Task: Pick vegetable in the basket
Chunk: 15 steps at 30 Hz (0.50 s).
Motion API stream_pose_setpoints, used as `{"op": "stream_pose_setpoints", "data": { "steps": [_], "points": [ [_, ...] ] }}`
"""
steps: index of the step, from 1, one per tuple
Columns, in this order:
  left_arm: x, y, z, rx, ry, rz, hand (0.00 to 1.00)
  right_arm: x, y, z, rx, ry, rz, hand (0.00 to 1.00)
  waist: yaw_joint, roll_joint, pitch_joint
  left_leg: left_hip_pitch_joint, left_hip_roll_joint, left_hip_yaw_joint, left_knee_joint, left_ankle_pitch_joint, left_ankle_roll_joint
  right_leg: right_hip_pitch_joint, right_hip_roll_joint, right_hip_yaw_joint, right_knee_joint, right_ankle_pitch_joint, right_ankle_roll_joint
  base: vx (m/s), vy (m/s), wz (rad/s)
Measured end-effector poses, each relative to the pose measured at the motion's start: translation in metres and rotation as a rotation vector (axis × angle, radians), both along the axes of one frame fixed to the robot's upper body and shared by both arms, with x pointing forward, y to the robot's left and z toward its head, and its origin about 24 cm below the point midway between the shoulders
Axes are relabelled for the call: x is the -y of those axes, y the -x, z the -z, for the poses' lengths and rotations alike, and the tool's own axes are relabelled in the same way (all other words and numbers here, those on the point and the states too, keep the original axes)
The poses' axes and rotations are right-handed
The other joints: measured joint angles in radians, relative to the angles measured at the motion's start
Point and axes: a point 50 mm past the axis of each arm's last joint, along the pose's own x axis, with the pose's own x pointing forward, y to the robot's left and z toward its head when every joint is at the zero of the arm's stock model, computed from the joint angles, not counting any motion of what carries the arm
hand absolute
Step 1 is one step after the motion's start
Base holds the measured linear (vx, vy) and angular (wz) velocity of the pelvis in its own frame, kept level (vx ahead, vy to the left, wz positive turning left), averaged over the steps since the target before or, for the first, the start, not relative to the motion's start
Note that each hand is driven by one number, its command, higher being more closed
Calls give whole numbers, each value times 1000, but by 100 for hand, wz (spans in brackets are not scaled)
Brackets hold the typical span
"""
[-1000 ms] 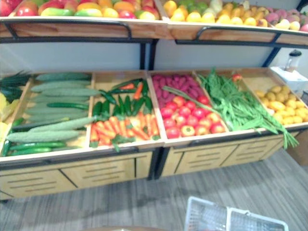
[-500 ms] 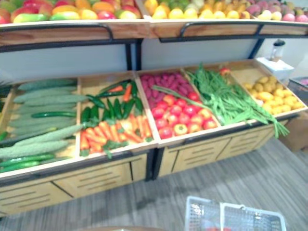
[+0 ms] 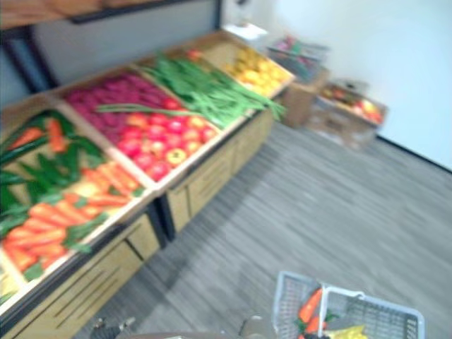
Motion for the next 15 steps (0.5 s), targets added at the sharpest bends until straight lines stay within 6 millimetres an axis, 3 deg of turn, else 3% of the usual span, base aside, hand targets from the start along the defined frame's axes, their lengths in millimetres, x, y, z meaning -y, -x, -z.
{"op": "stream_pose_setpoints", "data": {
  "steps": [1,2,3,4,6,7,9,10,13,15],
  "points": [
    [6,0,3,-14,20,26,0,6,1,0,-18,8,2,100,2,25,-25,-27,-38,-35,-100,-15,16,38,60,50,-205,-6,4,-306,-213,-218],
    [7,-6,2,4,22,43,0,7,-7,1,-20,-1,-1,100,2,10,-20,-23,-73,-18,-131,55,-39,16,21,37,-149,-90,32,-206,-186,-156],
    [0,-11,-1,10,2,51,0,3,-10,2,-23,-18,-9,100,-5,-15,-15,-34,-83,12,-101,56,-43,21,-8,31,-165,-116,82,-92,-310,-151],
    [-9,-19,-4,12,-25,79,0,-3,-13,4,-30,-38,-28,100,-3,-38,-2,-56,-57,52,-30,55,-42,38,17,17,-268,-134,111,-33,-358,-119],
    [-11,-21,-4,9,-32,101,0,-5,-11,5,-45,-48,-53,100,-8,-9,20,-61,57,81,128,39,-40,89,85,44,-350,-104,83,-93,-309,-101],
    [1,-22,-1,7,-5,121,0,1,2,5,-77,-36,-46,100,-19,-3,21,-56,56,52,113,31,-47,119,100,51,-362,-102,79,-87,-102,-42],
    [12,-23,0,8,16,148,0,7,7,4,-97,-21,-58,100,-33,30,9,-19,58,70,79,29,-33,124,126,77,-366,-104,81,-60,-20,-40],
    [12,-23,0,10,16,152,0,8,6,4,-97,-18,-70,100,-36,33,9,-11,59,82,77,30,-33,119,128,87,-367,-107,81,-87,-34,-65],
    [11,-25,0,15,7,152,0,8,-3,2,-65,-6,-116,100,-57,51,28,15,118,120,145,46,-41,122,143,86,-362,-133,79,-81,-64,-43],
    [11,-23,-1,17,4,148,0,8,-1,3,-72,-7,-118,100,-55,50,34,26,154,64,217,91,-28,141,164,137,-365,-128,74,-19,-116,-65]
  ]
}}
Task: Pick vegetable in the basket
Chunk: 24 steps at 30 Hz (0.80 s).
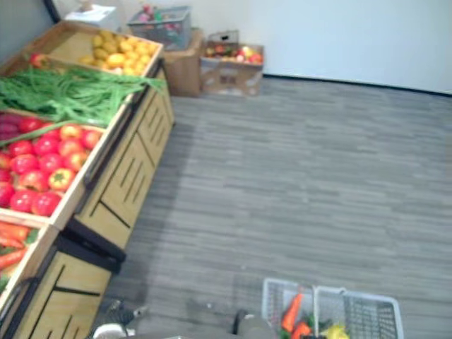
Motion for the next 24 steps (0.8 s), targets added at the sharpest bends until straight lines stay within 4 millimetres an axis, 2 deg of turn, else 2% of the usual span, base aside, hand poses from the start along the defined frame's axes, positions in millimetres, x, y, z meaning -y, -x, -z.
{"op": "stream_pose_setpoints", "data": {
  "steps": [1,2,3,4,5,6,7,9,10,11,12,15,17,20,22,24],
  "points": [
    [-2,2,0,-2,-8,-12,0,0,-3,0,-2,5,-32,100,3,-3,4,-15,-11,-142,44,56,47,22,12,59,-15,10,-11,16,-128,-96],
    [-3,4,0,-7,-10,-15,0,2,-4,-1,-2,10,-49,100,6,-15,11,-48,-36,-244,68,69,58,33,11,92,-23,16,-20,82,-49,-141],
    [0,5,0,-4,-6,-13,0,9,-15,-5,20,33,-74,100,12,-11,15,-88,-192,-510,55,-22,0,35,-10,174,-41,28,-23,67,7,-131],
    [2,6,1,-2,-3,-15,0,14,-17,-6,25,45,-77,100,13,-6,17,-104,-248,-579,44,-56,-2,36,-16,201,-53,37,-24,97,69,-147],
    [4,7,1,-5,0,-7,0,19,-21,-9,34,62,-81,100,14,2,21,-140,-336,-670,33,-104,-9,40,-21,242,-73,48,-29,46,53,-90],
    [5,6,1,-4,0,-1,0,21,-21,-9,34,65,-79,100,17,3,22,-157,-370,-702,17,-119,-11,41,-23,255,-77,49,-30,75,125,-104],
    [4,7,1,2,-2,-1,0,23,-16,-9,25,65,-51,100,33,4,23,-187,-438,-782,-77,-128,-13,44,-15,292,-79,49,-30,50,121,-76],
    [5,13,2,-12,3,-8,0,23,-16,-9,26,65,-41,100,40,8,25,-188,-460,-831,-159,-125,-13,49,-2,322,-80,47,-27,65,148,-80],
    [8,20,4,-25,13,-28,0,22,-16,-8,27,63,-43,100,56,16,27,-183,-463,-877,-252,-109,-14,48,16,355,-79,43,-20,88,166,-92],
    [10,25,5,-33,19,-42,0,22,-17,-9,32,67,-45,100,60,23,30,-182,-454,-894,-288,-59,-11,47,28,366,-74,35,-5,139,215,-87],
    [7,28,5,-39,14,-54,0,16,-17,-7,37,53,-44,100,59,20,26,-174,-465,-864,-303,-68,-5,48,11,367,-67,34,-1,146,170,-46],
    [-1,26,3,-37,-14,-38,0,1,-19,-5,58,22,-46,100,67,-33,18,-151,-500,-817,-345,-64,16,35,-36,362,-65,35,17,231,182,-27],
    [0,24,3,-39,-21,-8,0,2,-15,-5,47,29,-51,100,82,-36,14,-119,-522,-791,-380,-64,17,37,-61,343,-63,31,38,203,99,-25],
    [2,21,3,-42,-21,20,0,7,-15,-6,46,39,-42,100,83,-36,12,-84,-530,-775,-409,-65,19,33,-69,339,-24,22,56,169,37,-13],
    [2,22,3,-49,-19,24,0,6,-15,-6,48,36,-41,100,82,-32,10,-60,-521,-773,-419,-69,24,7,-58,334,58,21,57,112,0,-13],
    [2,21,3,-51,-20,36,0,3,-16,-5,64,26,-44,100,82,-34,9,-27,-513,-772,-435,-75,34,-75,-50,320,259,21,57,78,10,-4]
  ]
}}
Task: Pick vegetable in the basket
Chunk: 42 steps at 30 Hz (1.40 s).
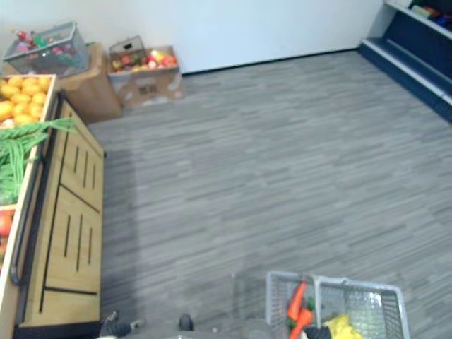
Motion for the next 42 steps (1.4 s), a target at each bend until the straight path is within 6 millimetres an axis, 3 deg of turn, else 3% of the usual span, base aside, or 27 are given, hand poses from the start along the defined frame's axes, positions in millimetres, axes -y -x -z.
{"op": "stream_pose_setpoints", "data": {
  "steps": [2,3,4,6,7,8,10,12,16,19,21,27,30,33,38,42],
  "points": [
    [-4,0,-1,-2,-10,5,0,-7,1,2,0,-18,3,100,0,-18,-1,18,-10,-1,-6,-4,6,-59,-11,3,145,6,9,16,17,12],
    [-5,0,-1,-4,-15,10,0,-13,2,4,-3,-33,7,100,0,-30,-7,29,-14,-6,-9,-5,8,-89,-17,6,215,27,42,51,7,16],
    [-6,0,-1,-5,-15,9,0,-17,4,5,-6,-44,10,100,1,-31,-16,36,-9,-12,-14,-5,8,-100,-15,4,241,47,51,59,-4,15],
    [-7,0,-1,-5,-16,-6,0,-21,4,6,-5,-54,13,100,1,-27,-22,36,5,-30,-20,-5,10,-110,-12,-5,254,44,34,53,-38,15],
    [-9,0,-1,-2,-15,-25,0,-22,4,6,-5,-58,20,100,5,-33,-26,37,11,-36,-22,-5,10,-113,-22,-9,248,14,-3,46,-93,18],
    [-9,1,-1,-1,-13,-36,0,-21,5,6,-5,-56,35,100,7,-33,-28,35,24,-53,-21,-5,8,-108,-43,-33,204,0,-24,42,-110,18],
    [-9,2,-1,2,-8,-55,0,-21,10,7,-16,-59,54,100,4,-30,-29,27,56,-80,-18,-5,-16,-80,-51,-51,56,8,-18,46,-184,32],
    [-16,7,-2,-1,-13,-106,0,-26,18,9,-44,-78,61,100,4,-58,-45,14,60,-101,-23,-7,-50,-54,-72,-48,-90,87,35,57,-278,34],
    [-7,11,2,-10,23,-160,0,-17,21,9,-68,-60,59,100,6,-19,-69,-1,102,-135,-67,30,-108,-3,-29,-129,-218,16,16,63,-313,19],
    [2,22,6,-12,86,-286,0,-6,37,9,-118,-41,71,100,5,17,-82,13,135,-174,-95,68,-124,58,-1,-196,-246,12,6,5,-164,59],
    [2,27,7,-4,108,-364,0,-7,37,9,-123,-44,64,100,10,17,-83,12,140,-185,-97,76,-129,72,6,-215,-256,9,1,-69,-76,31],
    [4,39,8,17,163,-538,0,-15,35,11,-122,-60,30,100,27,6,-83,-40,135,-225,-67,98,-127,91,-9,-278,-276,6,-2,-99,-18,31],
    [2,41,8,38,187,-613,0,-14,39,11,-124,-60,54,100,25,0,-80,-56,123,-109,-35,101,-65,109,-39,-305,-278,5,-1,-64,49,32],
    [8,42,10,28,211,-607,0,-10,43,10,-127,-57,83,100,21,14,-85,-52,115,-54,-73,118,-46,111,-49,-300,-300,10,7,-27,41,19],
    [8,46,11,-6,212,-562,0,-12,53,12,-145,-87,127,100,-5,16,-88,2,89,-54,-218,198,-74,130,-61,-303,-345,43,21,96,44,14],
    [7,46,12,-27,206,-512,0,-18,60,15,-162,-120,167,100,-7,9,-84,48,71,-52,-213,196,-82,174,-77,-302,-347,48,29,152,23,4]
  ]
}}
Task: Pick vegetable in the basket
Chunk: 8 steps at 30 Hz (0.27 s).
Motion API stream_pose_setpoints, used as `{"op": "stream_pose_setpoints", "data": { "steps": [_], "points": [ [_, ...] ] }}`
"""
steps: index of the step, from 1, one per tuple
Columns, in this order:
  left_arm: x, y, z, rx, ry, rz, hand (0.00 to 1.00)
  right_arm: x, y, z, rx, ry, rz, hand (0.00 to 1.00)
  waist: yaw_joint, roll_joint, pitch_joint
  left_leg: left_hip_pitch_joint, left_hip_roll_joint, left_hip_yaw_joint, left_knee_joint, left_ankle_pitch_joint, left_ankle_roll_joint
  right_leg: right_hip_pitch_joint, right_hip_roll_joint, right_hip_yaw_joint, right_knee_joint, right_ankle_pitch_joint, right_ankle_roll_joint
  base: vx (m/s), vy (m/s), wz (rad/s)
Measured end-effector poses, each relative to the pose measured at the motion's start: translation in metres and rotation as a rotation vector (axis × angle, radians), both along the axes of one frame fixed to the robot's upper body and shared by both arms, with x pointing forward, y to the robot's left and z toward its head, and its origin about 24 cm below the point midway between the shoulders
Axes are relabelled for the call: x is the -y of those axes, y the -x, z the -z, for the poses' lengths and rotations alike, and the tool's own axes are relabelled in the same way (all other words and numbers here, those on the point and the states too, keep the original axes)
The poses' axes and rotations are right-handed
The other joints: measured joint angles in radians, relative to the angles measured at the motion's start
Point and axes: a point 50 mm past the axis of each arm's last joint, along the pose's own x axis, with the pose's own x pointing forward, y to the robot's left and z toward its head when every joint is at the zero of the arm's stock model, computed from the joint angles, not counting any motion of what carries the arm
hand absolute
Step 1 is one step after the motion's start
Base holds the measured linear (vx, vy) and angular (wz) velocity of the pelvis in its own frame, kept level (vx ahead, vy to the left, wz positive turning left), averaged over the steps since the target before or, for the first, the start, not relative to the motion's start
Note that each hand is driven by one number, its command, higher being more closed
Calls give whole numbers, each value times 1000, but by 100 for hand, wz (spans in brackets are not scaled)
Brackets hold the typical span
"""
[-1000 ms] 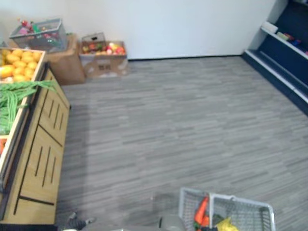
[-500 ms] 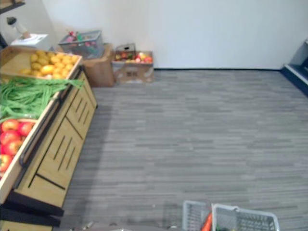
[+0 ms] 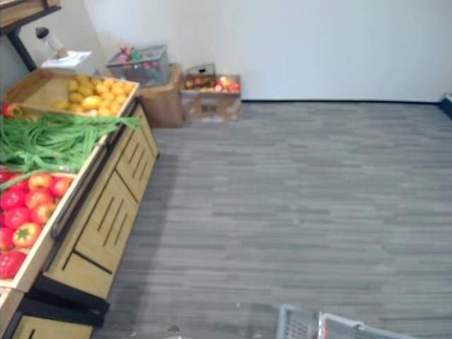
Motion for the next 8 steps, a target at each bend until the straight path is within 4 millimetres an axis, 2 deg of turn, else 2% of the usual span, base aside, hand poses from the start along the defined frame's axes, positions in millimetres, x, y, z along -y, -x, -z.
{"op": "stream_pose_setpoints", "data": {
  "steps": [4,8],
  "points": [
    [-2,-5,0,0,-1,78,0,-3,0,1,6,-25,36,100,-2,-8,13,26,-7,1,0,0,0,30,-6,1,-2,0,0,24,21,5],
    [-3,-7,-1,1,2,109,0,-3,2,2,8,-40,52,100,-7,-10,21,37,-2,1,-6,-1,0,31,-4,3,2,-7,0,-113,3,-1]
  ]
}}
